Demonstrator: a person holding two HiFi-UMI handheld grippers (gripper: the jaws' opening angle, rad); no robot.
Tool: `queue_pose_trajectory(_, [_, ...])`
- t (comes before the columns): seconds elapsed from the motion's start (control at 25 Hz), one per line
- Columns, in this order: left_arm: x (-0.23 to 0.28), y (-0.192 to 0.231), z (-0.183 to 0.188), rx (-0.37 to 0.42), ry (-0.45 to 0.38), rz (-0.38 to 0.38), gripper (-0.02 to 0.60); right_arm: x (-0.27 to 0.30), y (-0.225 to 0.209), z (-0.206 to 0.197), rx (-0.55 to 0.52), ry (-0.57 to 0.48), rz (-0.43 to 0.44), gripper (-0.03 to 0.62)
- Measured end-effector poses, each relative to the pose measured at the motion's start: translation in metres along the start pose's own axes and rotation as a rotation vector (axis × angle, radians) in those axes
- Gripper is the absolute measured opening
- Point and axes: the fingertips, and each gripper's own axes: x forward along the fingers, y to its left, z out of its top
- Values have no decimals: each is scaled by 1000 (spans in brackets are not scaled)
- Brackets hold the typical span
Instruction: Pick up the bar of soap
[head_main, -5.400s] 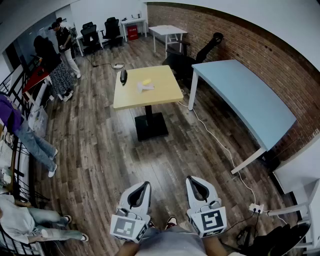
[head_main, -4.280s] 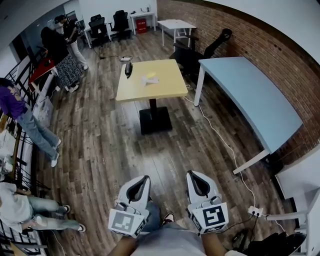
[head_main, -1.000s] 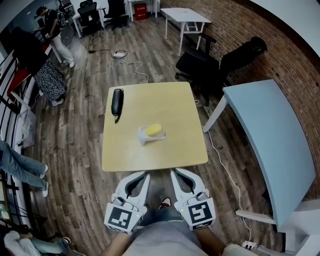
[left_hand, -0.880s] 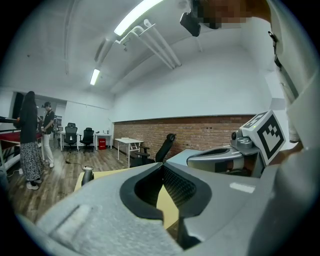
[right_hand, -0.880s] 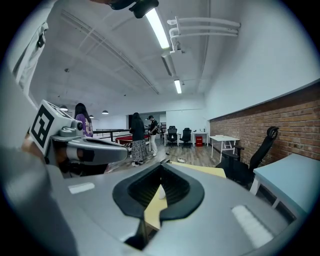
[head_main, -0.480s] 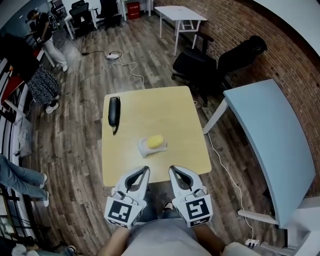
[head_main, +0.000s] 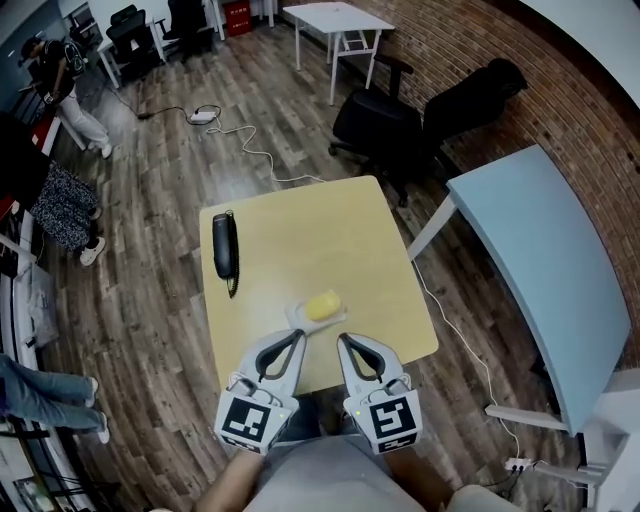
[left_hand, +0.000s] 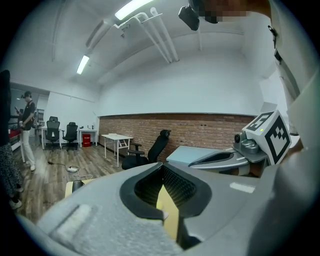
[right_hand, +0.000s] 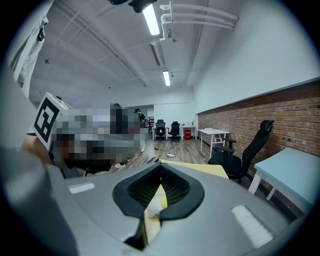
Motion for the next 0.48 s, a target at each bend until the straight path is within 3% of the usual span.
queue_pose_trajectory(0.32, [25, 25, -26, 0, 56, -90, 5, 42, -2, -21, 67, 38, -64, 3])
queue_pose_trajectory(0.48, [37, 30, -43, -7, 91, -105, 5, 59, -9, -44, 188, 45, -68, 19])
